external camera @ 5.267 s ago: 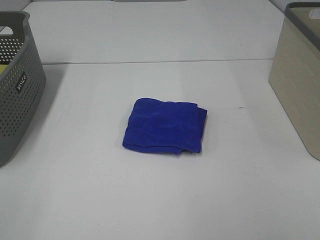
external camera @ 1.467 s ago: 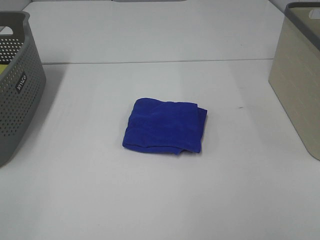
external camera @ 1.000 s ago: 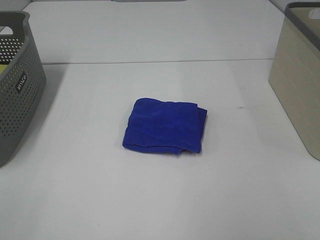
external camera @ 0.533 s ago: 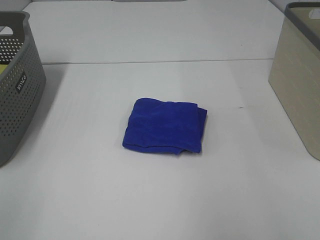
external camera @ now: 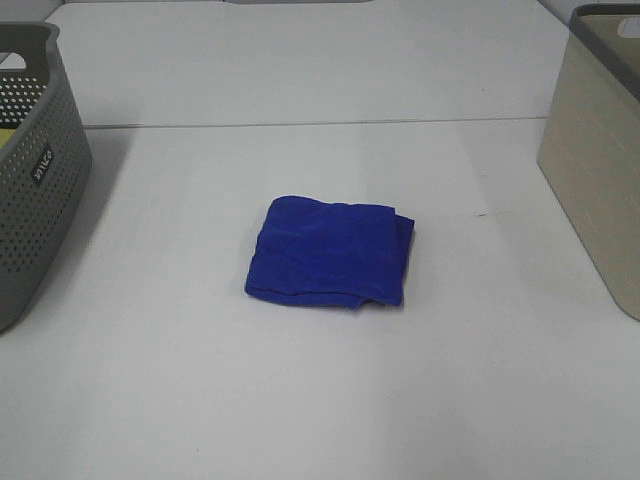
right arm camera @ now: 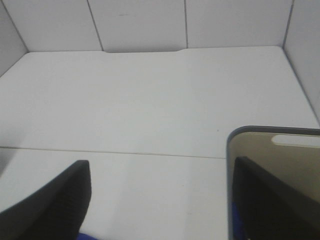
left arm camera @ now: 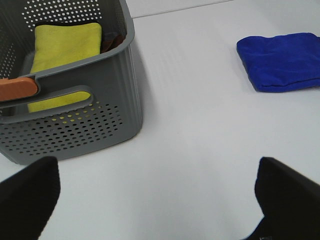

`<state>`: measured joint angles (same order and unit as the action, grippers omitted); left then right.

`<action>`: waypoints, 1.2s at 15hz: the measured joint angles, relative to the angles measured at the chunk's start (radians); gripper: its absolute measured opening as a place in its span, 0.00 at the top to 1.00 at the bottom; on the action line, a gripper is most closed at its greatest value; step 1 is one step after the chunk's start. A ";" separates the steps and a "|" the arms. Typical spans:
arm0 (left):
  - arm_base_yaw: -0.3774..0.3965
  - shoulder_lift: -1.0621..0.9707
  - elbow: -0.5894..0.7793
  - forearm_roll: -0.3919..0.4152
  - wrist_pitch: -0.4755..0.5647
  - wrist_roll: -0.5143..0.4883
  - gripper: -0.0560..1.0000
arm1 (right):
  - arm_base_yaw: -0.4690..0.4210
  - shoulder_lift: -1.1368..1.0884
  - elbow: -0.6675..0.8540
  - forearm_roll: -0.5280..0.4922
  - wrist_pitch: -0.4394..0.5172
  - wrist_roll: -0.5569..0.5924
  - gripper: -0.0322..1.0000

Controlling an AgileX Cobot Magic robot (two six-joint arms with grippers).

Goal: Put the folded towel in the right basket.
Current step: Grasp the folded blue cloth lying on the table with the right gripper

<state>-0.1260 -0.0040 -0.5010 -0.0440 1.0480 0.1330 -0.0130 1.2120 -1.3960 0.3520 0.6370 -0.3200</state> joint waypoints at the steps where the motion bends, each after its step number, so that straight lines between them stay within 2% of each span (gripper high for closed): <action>1: 0.000 0.000 0.000 0.000 0.000 0.000 0.01 | 0.000 0.101 -0.023 0.112 0.005 -0.069 0.23; 4: 0.000 0.000 0.000 0.000 0.000 0.000 0.01 | 0.000 0.229 -0.023 0.234 0.025 -0.143 0.23; 7: 0.000 0.000 0.000 0.000 0.000 0.000 0.01 | 0.000 0.333 -0.023 0.352 0.101 -0.194 0.23; 9: 0.000 0.000 0.000 0.000 0.000 0.000 0.01 | 0.005 0.408 -0.023 0.476 0.174 -0.267 0.23; 10: 0.000 0.000 0.000 0.000 0.000 0.000 0.01 | 0.024 0.441 -0.023 0.508 0.178 -0.301 0.23; 14: 0.000 0.000 0.000 0.000 0.000 0.000 0.01 | 0.172 0.532 -0.023 0.482 0.191 -0.324 0.23; 18: 0.000 0.000 0.000 0.000 0.000 0.000 0.01 | 0.205 0.635 0.017 0.427 0.219 -0.252 0.23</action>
<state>-0.1260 -0.0040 -0.5010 -0.0440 1.0480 0.1330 0.1920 1.8470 -1.3790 0.7790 0.8560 -0.5720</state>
